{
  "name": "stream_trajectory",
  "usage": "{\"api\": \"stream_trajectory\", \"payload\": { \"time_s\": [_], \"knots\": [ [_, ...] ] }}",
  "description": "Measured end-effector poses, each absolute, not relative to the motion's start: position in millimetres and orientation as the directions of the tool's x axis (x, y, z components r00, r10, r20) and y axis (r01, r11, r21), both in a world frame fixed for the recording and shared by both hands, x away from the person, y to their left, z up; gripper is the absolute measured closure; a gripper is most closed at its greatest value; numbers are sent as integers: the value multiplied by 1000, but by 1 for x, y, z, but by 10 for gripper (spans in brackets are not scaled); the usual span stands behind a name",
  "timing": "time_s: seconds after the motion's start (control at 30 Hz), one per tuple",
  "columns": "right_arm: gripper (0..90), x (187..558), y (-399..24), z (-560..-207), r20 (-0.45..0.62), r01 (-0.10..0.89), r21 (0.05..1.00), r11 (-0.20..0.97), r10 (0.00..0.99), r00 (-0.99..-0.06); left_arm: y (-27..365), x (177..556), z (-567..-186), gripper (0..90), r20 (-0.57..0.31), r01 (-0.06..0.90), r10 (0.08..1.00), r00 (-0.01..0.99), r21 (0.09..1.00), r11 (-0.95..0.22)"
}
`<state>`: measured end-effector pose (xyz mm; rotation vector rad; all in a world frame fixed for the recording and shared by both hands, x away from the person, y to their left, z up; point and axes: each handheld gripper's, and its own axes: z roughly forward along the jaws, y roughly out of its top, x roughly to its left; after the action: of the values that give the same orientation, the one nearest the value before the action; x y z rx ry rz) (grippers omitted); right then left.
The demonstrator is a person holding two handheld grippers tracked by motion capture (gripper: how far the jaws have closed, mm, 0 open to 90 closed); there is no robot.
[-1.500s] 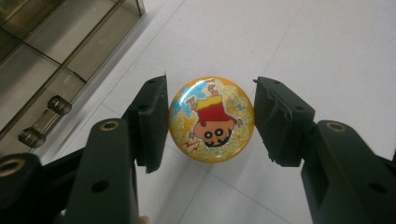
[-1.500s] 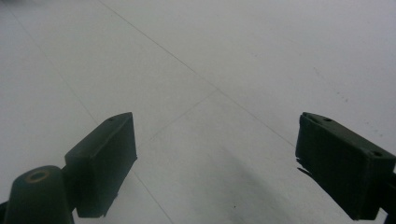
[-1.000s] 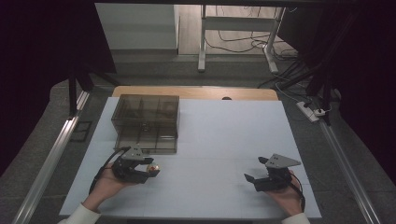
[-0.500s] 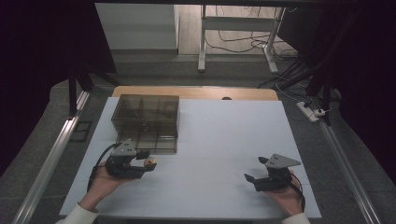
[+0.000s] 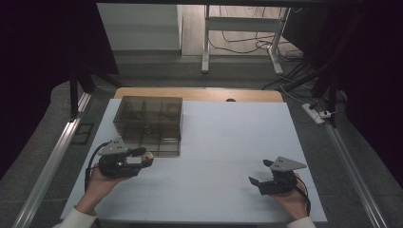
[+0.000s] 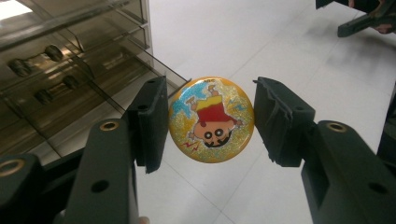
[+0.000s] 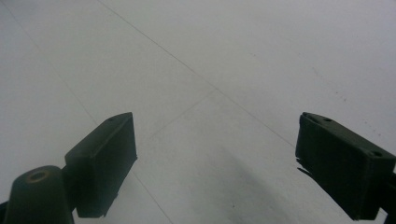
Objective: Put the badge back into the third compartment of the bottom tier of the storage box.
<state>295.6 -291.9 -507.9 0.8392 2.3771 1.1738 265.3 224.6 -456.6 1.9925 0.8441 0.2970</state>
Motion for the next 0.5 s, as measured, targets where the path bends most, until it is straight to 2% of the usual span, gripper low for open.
{"api": "stream_trajectory", "payload": {
  "time_s": [0.5],
  "knots": [
    [119, 296, -292, -507, -54, 347, 809, 474, 648, -760, 217, 272, -454, 461, -101, 435, 675, 731, 831, -347]
  ]
}}
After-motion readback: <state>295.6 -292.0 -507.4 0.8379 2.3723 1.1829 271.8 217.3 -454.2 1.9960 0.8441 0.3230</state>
